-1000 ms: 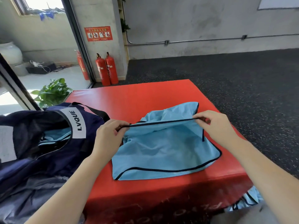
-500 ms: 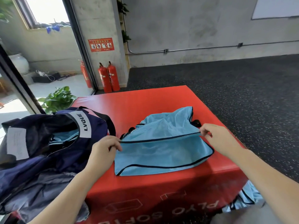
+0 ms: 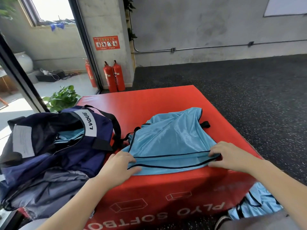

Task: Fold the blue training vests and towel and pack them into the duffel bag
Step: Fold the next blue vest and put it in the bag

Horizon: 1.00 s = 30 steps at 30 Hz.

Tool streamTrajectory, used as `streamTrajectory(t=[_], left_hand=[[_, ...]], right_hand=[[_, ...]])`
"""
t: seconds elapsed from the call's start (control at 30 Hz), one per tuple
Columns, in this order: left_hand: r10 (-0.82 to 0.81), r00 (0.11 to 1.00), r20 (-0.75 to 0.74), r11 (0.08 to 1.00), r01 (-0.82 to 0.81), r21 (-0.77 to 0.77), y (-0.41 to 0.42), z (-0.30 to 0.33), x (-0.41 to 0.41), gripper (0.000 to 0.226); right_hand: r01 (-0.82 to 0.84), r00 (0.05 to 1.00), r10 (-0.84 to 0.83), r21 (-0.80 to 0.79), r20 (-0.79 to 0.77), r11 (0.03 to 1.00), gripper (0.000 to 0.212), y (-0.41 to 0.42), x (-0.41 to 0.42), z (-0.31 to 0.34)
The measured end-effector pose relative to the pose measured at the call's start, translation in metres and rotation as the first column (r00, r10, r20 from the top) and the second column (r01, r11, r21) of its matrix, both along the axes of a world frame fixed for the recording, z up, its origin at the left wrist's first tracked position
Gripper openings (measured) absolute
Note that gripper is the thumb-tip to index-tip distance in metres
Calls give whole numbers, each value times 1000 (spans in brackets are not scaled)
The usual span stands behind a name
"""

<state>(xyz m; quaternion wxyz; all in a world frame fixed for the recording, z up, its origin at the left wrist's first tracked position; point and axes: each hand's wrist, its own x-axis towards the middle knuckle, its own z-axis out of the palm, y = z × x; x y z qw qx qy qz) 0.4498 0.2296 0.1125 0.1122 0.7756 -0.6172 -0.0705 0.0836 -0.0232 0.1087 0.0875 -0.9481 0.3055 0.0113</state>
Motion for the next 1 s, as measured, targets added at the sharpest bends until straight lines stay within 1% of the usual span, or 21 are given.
streamTrajectory(t=[0.03, 0.07, 0.1, 0.13, 0.2, 0.23, 0.3, 0.37, 0.43, 0.5, 0.57, 0.63, 0.7, 0.77, 0.87, 0.9, 1.0], left_hand=[[3, 1000, 4, 999, -4, 41, -1, 1, 0, 69], [0, 1000, -2, 998, 0, 65, -3, -1, 0, 66], [0, 1000, -17, 997, 1, 81, -5, -2, 0, 57], [7, 999, -35, 997, -4, 73, -6, -3, 0, 44], [19, 998, -61, 999, -17, 32, -7, -3, -2, 15], [26, 997, -71, 1000, -25, 14, -7, -1, -4, 6], [60, 992, -115, 998, -63, -29, -7, 3, -8, 10], [101, 978, -184, 986, -123, -110, -5, 10, -11, 11], [127, 958, -257, 956, -187, -225, -4, 19, -13, 18], [132, 933, -334, 908, -249, -336, -3, 30, -14, 27], [129, 925, -358, 868, -280, -411, -5, 44, -12, 24], [117, 937, -330, 843, -269, -466, -9, 64, -7, 19], [104, 949, -298, 821, -251, -513, -17, 91, 0, 22], [100, 962, -254, 782, -233, -578, -26, 124, 7, 24], [119, 978, -172, 717, -204, -666, -37, 186, 9, 16], [119, 980, -160, 703, -197, -683, -39, 208, 8, 15], [132, 980, -148, 644, -199, -739, -42, 275, 4, 14]], right_hand=[[-14, 1000, 14, 7, 12, 1000, 49, -1, -1, -1], [-20, 999, 20, 12, 28, 1000, 37, -1, -2, -1], [-28, 998, 27, 13, 50, 1000, 25, -2, -3, -2], [-31, 998, 31, 6, 55, 999, 16, -2, -3, -2], [-32, 998, 32, 3, 61, 999, 10, 0, -2, -1], [-26, 998, 26, 0, 62, 1000, 10, 0, -2, -2], [-6, 996, 8, -24, 85, 1000, 8, 2, -2, -1], [15, 984, -4, -62, 179, 998, 3, 1, -3, 2], [43, 954, -12, -95, 300, 995, 15, 2, -4, 6], [39, 932, 19, -152, 362, 988, 25, 2, -6, 12], [29, 913, 63, -217, 403, 976, 26, 1, -7, 20], [53, 885, 66, -241, 460, 969, 26, 0, -6, 36], [102, 844, 41, -235, 535, 967, 25, -1, -4, 60], [162, 793, -7, -199, 609, 967, 23, -2, 0, 93], [238, 727, -47, -187, 685, 953, 16, -3, 6, 152], [262, 697, -58, -179, 715, 948, 15, -3, 8, 174], [327, 574, -127, -83, 809, 942, 18, 0, 13, 244]])
